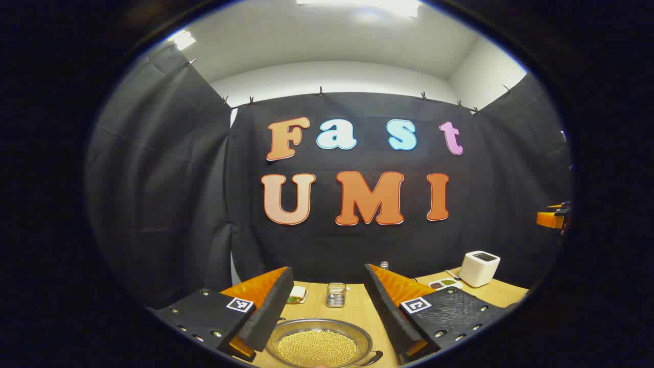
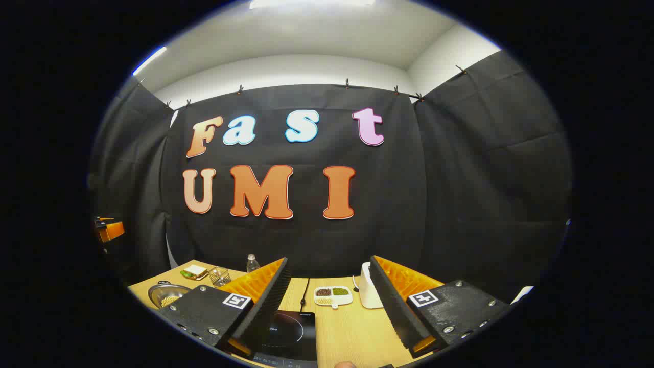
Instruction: First push the handle of the pot to place it horizontally, then grasp the pot with both hands and set it on the induction cooktop.
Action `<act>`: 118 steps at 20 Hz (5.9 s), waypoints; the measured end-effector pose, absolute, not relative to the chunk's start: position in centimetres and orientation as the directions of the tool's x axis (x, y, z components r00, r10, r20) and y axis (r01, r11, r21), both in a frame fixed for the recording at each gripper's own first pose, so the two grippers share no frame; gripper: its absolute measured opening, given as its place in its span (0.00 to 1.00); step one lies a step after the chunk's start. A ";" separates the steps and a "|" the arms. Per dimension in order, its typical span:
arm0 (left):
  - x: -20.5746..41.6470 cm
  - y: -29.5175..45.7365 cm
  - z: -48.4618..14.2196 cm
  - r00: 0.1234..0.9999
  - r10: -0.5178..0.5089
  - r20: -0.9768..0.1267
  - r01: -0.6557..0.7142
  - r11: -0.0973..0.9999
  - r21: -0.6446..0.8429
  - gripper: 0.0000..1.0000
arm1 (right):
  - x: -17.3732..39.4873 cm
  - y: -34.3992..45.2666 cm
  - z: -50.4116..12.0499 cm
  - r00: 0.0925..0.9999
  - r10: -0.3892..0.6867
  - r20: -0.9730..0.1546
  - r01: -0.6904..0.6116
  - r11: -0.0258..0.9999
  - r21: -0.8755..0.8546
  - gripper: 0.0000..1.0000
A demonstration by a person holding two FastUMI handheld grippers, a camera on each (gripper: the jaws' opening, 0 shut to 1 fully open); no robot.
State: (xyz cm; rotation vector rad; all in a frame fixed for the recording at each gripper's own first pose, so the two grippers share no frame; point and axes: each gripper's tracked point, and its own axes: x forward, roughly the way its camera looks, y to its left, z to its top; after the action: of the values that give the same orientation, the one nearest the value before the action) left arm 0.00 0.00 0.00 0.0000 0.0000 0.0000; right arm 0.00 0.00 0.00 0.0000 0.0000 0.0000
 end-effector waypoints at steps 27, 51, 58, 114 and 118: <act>0.9 -0.3 -2.8 0.996 -0.021 -0.083 0.019 0.999 -0.026 0.74 | 0.6 -0.9 -1.0 1.000 -0.009 -0.024 0.010 0.999 0.036 0.96; -6.1 -3.9 -20.0 0.897 -0.183 -0.403 0.188 0.982 -0.027 0.04 | 0.7 0.2 -1.7 0.999 -0.001 -0.040 0.003 0.999 0.045 0.96; -8.8 -4.8 -26.9 0.812 -0.229 -0.537 0.199 0.973 -0.114 0.04 | 0.9 0.4 -2.5 0.998 0.011 -0.062 -0.008 0.998 0.054 0.96; 0.6 -11.6 -38.9 0.649 -0.273 -0.710 0.268 0.956 -0.122 0.01 | 2.0 -6.6 -6.4 0.978 -0.117 -0.170 0.131 0.989 0.072 0.96; 1.4 -12.0 -38.9 0.647 -0.287 -0.707 0.279 0.951 -0.131 0.01 | 1.8 -6.6 -6.3 0.977 -0.128 -0.172 0.141 0.988 0.066 0.96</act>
State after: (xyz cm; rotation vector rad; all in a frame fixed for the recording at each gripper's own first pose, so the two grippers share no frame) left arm 1.40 -12.05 -38.85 -0.0110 0.8055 -0.3216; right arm 1.84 -6.58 -6.33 0.0776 0.1683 -0.1353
